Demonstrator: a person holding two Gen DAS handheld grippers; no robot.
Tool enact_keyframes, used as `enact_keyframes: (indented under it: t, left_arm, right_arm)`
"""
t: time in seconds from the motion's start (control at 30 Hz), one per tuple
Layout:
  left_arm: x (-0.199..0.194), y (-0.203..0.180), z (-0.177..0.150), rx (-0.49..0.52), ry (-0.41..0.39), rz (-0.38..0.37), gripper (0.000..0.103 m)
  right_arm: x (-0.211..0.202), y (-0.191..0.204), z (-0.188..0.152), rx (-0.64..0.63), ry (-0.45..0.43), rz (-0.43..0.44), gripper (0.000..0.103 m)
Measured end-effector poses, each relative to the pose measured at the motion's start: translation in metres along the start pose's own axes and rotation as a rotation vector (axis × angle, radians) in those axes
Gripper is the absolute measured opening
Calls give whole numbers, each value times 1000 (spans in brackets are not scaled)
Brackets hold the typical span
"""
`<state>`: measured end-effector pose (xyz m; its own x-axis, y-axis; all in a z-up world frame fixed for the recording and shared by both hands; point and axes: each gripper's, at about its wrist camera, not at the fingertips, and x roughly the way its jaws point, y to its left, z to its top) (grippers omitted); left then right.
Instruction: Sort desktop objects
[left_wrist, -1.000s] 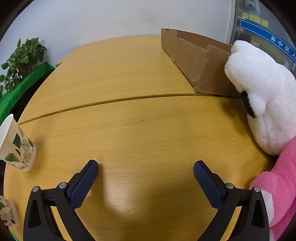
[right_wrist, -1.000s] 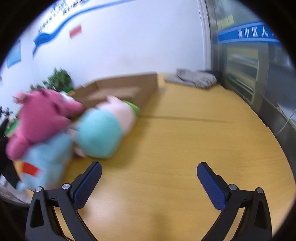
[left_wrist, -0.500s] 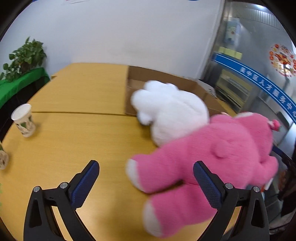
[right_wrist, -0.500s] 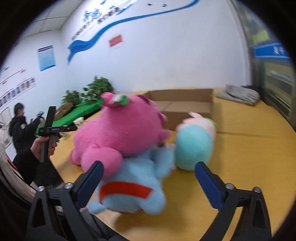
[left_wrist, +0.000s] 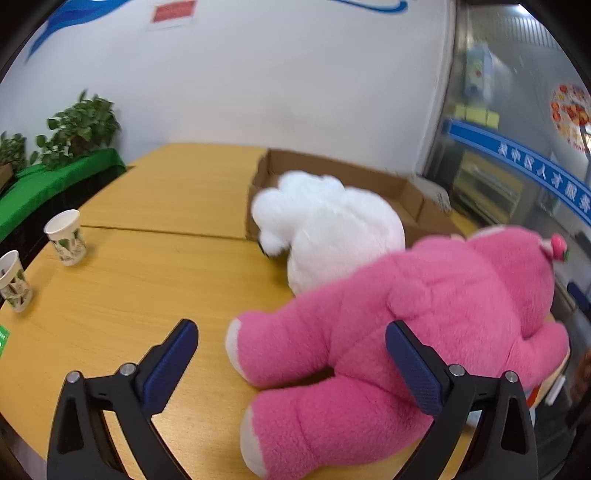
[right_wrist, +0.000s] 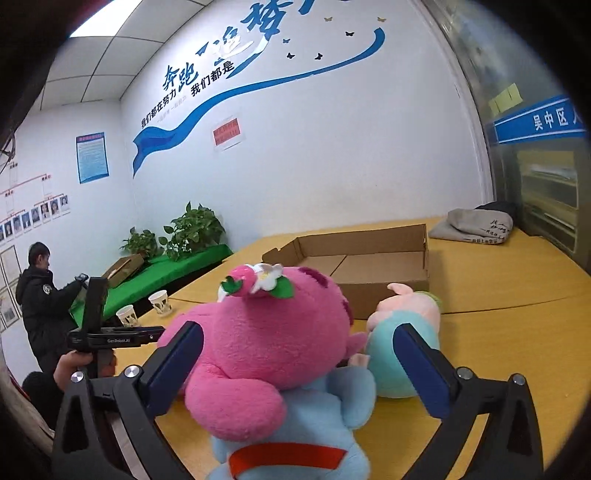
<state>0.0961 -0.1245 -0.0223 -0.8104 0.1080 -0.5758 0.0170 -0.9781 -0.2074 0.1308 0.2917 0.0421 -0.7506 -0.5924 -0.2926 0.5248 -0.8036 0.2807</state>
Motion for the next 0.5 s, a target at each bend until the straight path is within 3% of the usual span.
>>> enact_keyframes:
  t: [0.1,0.3,0.4,0.5]
  left_arm:
    - [-8,2,4,-19,-30,-25,103]
    - [-19,-19,-3,42,-99,87,103]
    - [-19,-24,-7,16,-103,63,103]
    - [-17,-25,-14,-20,-108,-35,103]
  right_arm:
    - [1,1,-1,11,-17,-40,103]
    - [3,13,0,-22,-65,-71,103]
    - [2,15,2,-25,-84,-81,103]
    - [3,14,2,-39,-70,-114,103]
